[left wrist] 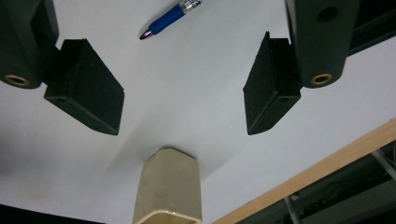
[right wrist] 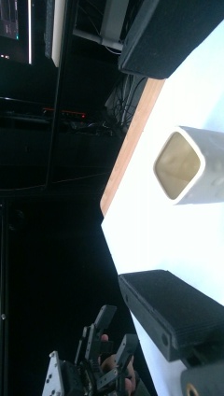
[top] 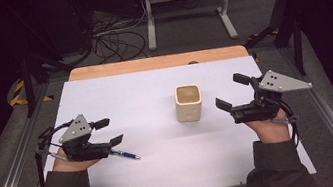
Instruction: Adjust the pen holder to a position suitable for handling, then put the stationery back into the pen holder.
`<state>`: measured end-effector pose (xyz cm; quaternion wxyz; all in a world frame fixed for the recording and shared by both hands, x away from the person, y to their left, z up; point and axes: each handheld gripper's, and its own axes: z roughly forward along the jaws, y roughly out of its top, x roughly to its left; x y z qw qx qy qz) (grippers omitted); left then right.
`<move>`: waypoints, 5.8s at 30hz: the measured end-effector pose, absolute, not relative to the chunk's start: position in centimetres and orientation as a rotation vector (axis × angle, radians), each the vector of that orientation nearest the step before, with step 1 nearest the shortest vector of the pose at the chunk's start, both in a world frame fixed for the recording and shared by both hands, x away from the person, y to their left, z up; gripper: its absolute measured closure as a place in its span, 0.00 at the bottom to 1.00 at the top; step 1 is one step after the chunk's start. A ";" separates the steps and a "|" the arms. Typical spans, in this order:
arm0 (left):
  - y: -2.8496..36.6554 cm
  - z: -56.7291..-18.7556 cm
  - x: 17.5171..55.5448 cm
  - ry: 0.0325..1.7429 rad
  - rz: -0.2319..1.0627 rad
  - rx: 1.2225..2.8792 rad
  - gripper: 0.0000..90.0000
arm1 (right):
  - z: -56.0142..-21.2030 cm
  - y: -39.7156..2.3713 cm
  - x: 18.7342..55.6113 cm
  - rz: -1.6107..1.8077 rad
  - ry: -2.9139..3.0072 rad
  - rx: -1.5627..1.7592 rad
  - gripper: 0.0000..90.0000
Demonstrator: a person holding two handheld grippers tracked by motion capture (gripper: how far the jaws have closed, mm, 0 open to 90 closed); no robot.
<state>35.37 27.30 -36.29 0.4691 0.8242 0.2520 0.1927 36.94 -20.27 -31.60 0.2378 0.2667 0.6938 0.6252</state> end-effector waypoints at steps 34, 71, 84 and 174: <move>26.1 -39.4 36.5 0.581 0.399 2.225 0.41 | -31.5 -20.0 36.8 1.709 1.917 0.706 0.03; 23.6 -43.5 37.1 0.364 0.351 2.538 0.50 | -31.6 -19.8 36.8 1.700 1.945 0.699 0.03; 23.4 -44.4 37.7 0.394 0.308 2.561 0.52 | -31.9 -19.5 37.0 1.708 1.958 0.703 0.03; 22.8 -37.7 34.0 0.496 0.489 1.689 0.89 | -34.2 -12.8 37.7 1.760 2.106 0.645 0.37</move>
